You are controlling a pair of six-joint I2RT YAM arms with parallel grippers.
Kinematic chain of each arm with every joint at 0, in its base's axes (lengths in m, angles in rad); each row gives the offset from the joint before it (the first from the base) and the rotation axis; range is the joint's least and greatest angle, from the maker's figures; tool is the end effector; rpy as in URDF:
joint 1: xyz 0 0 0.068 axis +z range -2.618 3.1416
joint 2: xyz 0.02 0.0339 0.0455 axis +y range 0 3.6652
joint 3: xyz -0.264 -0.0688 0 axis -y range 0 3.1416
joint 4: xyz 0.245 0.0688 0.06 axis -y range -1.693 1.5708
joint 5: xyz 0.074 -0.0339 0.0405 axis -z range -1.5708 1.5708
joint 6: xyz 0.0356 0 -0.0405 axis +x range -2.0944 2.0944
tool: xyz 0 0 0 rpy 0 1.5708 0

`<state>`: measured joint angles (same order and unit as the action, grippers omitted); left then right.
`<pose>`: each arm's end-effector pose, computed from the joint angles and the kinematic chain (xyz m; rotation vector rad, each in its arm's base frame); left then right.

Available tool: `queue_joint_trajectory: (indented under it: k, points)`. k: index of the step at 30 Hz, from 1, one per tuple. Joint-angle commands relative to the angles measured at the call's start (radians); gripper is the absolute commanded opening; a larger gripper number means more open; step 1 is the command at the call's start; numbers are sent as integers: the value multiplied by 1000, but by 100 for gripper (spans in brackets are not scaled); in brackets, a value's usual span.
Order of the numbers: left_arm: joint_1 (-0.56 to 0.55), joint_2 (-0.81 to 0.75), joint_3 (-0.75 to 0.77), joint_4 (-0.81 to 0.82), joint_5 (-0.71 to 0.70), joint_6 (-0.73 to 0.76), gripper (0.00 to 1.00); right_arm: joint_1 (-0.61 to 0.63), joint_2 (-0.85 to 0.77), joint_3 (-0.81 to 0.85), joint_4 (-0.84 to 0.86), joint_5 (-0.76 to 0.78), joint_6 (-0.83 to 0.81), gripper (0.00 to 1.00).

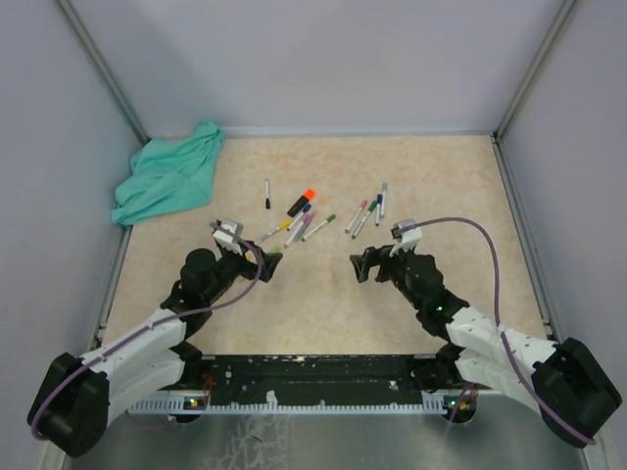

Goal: Open the pen caps
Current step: Pick up the pen from the center of the board.

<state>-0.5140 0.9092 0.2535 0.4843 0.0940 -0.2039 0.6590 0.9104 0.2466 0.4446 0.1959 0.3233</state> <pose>0.1694 -0.0995 0.2013 0.3443 1.7469 -0.6045 0.1579 0.1135 0.1946 -0.1619 1.8097 0.5280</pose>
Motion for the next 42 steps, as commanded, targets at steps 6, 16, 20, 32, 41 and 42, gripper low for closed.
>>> queue_joint_trajectory:
  k: [6,16,20,32,41,42]
  points:
    - [6,-70,-32,8,-170,50,100,8,109,2,223,-294,-141,99]
    - [11,-39,10,-147,-448,12,73,8,249,98,108,-445,-215,98]
    - [10,9,84,-355,-435,-128,62,8,162,64,125,-426,-211,98]
    - [5,140,194,-648,-469,-332,64,7,72,40,118,-393,-194,99]
    - [8,212,223,-637,-508,-338,61,7,41,31,117,-395,-187,98]
    - [10,218,224,-638,-509,-340,60,7,38,31,117,-394,-187,99]
